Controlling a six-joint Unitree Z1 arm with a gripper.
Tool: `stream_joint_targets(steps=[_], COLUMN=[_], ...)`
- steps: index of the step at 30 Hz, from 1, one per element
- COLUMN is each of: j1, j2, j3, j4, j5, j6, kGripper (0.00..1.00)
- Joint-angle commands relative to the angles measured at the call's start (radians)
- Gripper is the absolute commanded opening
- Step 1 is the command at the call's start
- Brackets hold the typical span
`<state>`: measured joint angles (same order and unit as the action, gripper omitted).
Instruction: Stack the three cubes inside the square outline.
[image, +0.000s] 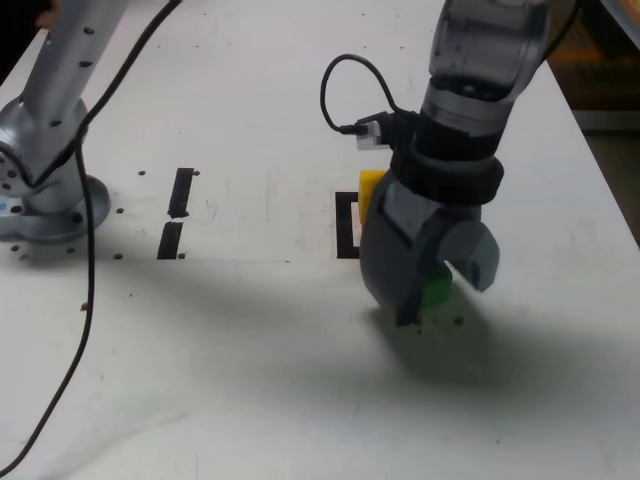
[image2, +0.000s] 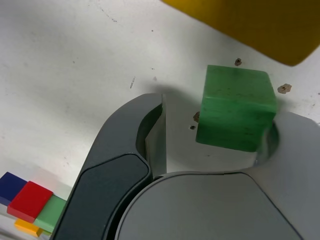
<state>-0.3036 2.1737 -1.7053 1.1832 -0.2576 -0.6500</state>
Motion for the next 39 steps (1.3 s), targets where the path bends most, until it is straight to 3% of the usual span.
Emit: stream_joint_targets(steps=[1,5,22,30,39], j1=[0.0,-0.006,-0.044,-0.111,-0.152], j2=[0.002,0.001,-0.01,-0.064,-0.148], j3=[0.001,-0.002,-0.02,-0.1,-0.193], j4=[-0.013,-0.038,-0.052,0.059,0.235], j5=[0.004,0.017,0.071,0.082,0.128], j6=[0.001,0.001,-0.041,-0.135,-0.192], kGripper=[0.3,0.2,0.11,0.12,0.12])
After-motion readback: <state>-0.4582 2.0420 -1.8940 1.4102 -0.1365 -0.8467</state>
